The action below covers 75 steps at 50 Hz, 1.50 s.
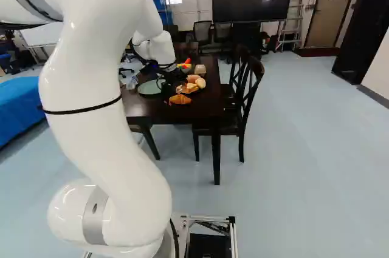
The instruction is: Move the croissant to the empty plate
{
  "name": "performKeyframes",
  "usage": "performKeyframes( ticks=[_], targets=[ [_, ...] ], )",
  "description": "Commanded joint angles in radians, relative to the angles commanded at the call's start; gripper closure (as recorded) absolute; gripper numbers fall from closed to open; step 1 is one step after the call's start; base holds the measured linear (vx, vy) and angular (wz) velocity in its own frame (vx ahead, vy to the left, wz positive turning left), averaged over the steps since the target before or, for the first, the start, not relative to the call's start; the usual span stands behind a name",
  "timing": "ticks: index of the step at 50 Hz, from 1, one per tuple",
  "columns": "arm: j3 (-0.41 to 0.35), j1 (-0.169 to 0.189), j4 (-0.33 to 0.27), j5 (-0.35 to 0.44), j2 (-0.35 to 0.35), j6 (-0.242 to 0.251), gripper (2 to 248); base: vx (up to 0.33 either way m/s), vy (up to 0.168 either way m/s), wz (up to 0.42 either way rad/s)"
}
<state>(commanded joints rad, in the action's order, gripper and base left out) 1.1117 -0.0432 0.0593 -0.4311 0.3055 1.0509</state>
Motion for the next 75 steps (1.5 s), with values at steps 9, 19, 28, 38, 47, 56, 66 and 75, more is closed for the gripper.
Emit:
performKeyframes(
  ticks=[9,19,28,38,47,56,66,75],
  targets=[
    [0.027,0.001,0.0,-0.018,0.021,0.0,3,0.0,0.0,0.0],
    [0.057,0.002,0.0,-0.038,0.045,0.0,3,0.0,0.0,0.0],
    [0.085,0.002,0.0,-0.058,0.067,0.0,3,0.0,0.0,0.0],
    [0.115,0.001,0.0,-0.089,0.09,0.0,3,0.0,0.0,0.0],
    [0.141,-0.004,0.0,-0.118,0.11,0.0,3,0.0,0.0,0.0],
    [0.168,-0.018,0.0,-0.148,0.13,0.0,3,0.0,0.0,0.0],
    [0.186,-0.024,0.0,-0.182,0.143,0.0,3,0.0,0.0,0.0],
    [0.186,-0.024,0.0,-0.212,0.143,0.0,3,0.0,0.0,0.0]
  ],
)
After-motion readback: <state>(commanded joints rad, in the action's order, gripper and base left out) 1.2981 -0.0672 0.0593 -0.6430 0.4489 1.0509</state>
